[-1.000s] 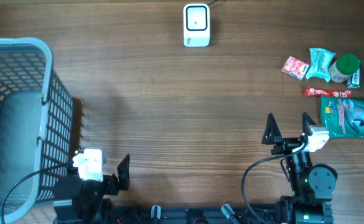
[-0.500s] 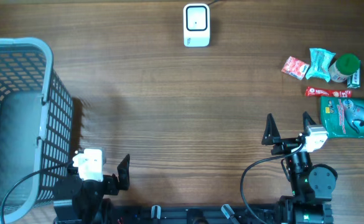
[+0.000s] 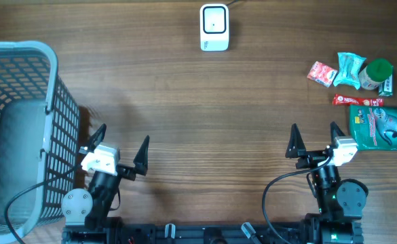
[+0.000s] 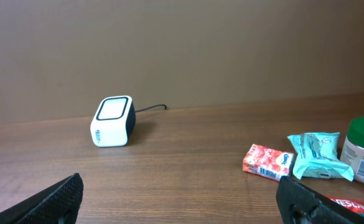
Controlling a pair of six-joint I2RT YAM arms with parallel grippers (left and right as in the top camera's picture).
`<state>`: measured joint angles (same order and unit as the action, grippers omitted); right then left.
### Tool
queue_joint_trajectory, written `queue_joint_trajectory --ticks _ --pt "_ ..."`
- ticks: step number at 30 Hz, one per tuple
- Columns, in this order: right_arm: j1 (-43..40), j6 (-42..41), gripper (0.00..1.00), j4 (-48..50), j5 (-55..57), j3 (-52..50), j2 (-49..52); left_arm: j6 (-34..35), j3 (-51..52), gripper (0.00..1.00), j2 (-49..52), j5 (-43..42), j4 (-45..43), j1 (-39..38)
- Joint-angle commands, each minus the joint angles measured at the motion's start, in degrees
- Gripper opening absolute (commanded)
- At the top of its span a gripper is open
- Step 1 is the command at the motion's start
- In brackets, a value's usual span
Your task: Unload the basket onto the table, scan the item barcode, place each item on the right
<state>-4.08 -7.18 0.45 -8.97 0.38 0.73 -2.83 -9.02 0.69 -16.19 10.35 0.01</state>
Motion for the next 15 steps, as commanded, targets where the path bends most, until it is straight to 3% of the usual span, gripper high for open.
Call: queue_joint_trajectory --ticks 1,5,15 --pt "-0.28 1.03 1.0 0.26 -0.94 -0.09 -0.52 -0.13 3.45 1.0 -0.48 2.36 -1.2 -0.28" --pt "-0.28 1.03 1.0 0.26 -0.94 -0.09 -0.52 -0.11 7.85 1.0 -0.48 3.1 -5.51 -1.2" --pt "-0.28 1.03 0.99 0.26 -0.94 -0.09 -0.52 0.79 8.15 1.0 -0.48 7.87 -5.44 -2.14"
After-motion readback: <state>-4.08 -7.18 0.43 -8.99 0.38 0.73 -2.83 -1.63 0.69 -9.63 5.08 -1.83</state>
